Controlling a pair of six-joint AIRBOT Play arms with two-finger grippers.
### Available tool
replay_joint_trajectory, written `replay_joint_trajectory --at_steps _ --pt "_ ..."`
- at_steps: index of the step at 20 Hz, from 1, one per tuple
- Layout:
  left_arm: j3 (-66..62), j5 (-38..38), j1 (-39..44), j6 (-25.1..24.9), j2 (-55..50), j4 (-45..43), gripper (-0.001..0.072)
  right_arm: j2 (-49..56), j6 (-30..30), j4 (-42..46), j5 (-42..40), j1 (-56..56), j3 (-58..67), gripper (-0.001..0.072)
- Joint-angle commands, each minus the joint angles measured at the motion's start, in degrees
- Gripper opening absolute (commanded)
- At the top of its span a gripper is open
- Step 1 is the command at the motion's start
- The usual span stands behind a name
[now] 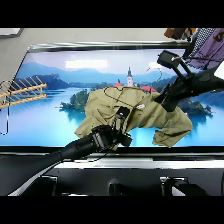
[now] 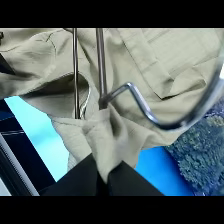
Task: Fold the clothes and pants, and hang the long-sleeved shirts on hangers.
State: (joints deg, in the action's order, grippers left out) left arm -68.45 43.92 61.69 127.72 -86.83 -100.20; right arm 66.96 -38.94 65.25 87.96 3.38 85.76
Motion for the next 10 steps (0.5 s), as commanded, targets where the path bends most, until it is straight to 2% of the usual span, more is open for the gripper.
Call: replay_joint_trajectory --at_steps 1,2,4,8,10 --pt "-0.22 -0.87 -0.35 0.09 -1.44 0.13 0.011 -0.04 -0.02 -0.02 -0.15 -0.02 0.04 0.002" --pt "-0.22 -0.9 -0.7 0.48 -1.42 0.13 0.002 -0.04 -0.63 -0.02 -0.17 -0.02 0.04 0.002" --pt "-0.35 -0.11 -2.16 1.33 -1.01 1.22 0.0019 -0.07 -1.03 -0.02 -0.04 -0.02 0.04 0.002" --pt "-3.5 7.56 -6.64 1.14 1.05 1.2 0.0018 -0.07 -2.6 -0.02 0.66 -0.02 0.04 0.0019" --pt "-5.44 7.76 -9.09 -2.75 2.49 3.26 0.0018 -0.13 -3.65 -0.11 0.66 0.0 0.04 0.0019"
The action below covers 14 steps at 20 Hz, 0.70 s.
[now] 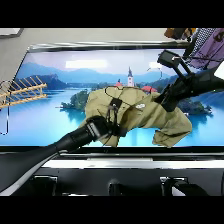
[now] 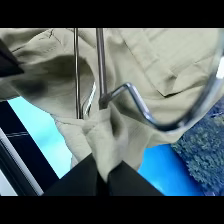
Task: Fold the clothes and pants, and hang the long-sleeved shirts on hangers.
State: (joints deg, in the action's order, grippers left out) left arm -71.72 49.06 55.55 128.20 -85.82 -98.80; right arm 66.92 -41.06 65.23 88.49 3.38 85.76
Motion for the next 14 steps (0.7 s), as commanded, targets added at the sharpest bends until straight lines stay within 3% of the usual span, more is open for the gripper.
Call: replay_joint_trajectory --at_steps 1,8,14 --pt "-3.37 2.64 -4.2 -5.75 1.86 3.72 0.0018 -0.33 -1.88 -0.09 0.15 0.04 0.04 0.0019" --pt "-7.15 2.99 -13.68 -12.5 1.86 11.91 0.0018 -3.96 -4.81 -0.42 3.41 0.04 0.02 0.0019" --pt "-8.35 2.62 -17.4 -13.03 1.79 12.5 0.0018 -3.96 -6.78 -2.25 5.49 0.04 0.02 0.0019"
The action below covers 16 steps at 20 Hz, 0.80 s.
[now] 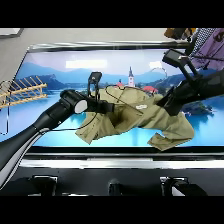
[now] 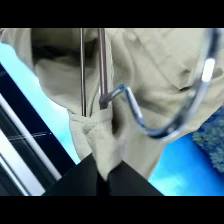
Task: Fold the clothes and pants, and hang the long-sleeved shirts on hangers.
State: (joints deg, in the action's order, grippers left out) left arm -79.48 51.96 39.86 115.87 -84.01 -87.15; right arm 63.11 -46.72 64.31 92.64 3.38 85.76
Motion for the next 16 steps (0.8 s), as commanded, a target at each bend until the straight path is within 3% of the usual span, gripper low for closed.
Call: replay_joint_trajectory --at_steps 1,16 --pt "-0.61 -0.72 -1.99 -1.25 -0.02 1.11 0.0018 -0.15 -1.14 -2.62 1.97 0.04 0.02 0.0019" --pt "-0.96 -3.48 -5.14 -2.6 -0.09 1.75 0.0018 -1.05 -6.49 -1.88 9.97 0.04 0.04 0.0018"
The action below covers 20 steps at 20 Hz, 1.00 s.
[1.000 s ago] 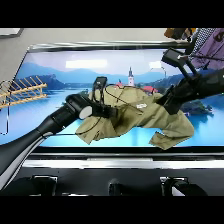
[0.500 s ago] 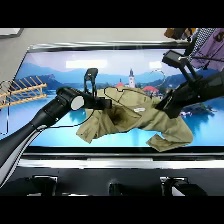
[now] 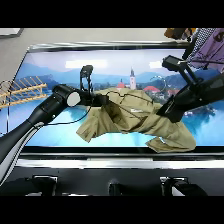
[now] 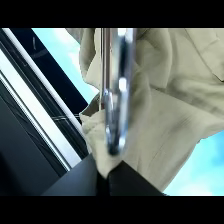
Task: Fold the clothes and pants, and hang the long-sleeved shirts on hangers.
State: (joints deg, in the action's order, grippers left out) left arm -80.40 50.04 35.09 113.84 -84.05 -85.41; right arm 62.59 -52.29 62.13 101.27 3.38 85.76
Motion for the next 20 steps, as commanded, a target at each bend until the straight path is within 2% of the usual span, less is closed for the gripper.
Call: replay_joint_trajectory --at_steps 1,6,13,20 --pt "-0.04 -2.25 -0.37 -0.57 -0.04 0.02 0.0018 -0.66 -0.92 0.31 1.4 0.04 0.04 0.0018" --pt "-0.98 -4.7 -0.39 -1.03 -0.04 -0.04 0.0018 -0.63 -0.85 0.07 1.55 0.04 -0.37 0.0018" --pt "-4.59 -4.35 -0.42 -2.45 0.0 -0.04 0.0018 -0.37 0.37 1.18 -5.49 0.04 -3.78 0.0018" --pt "-5.99 -4.48 0.28 -2.47 0.28 0.37 0.0018 3.23 0.68 1.75 -6.99 0.04 -4.13 0.0018"
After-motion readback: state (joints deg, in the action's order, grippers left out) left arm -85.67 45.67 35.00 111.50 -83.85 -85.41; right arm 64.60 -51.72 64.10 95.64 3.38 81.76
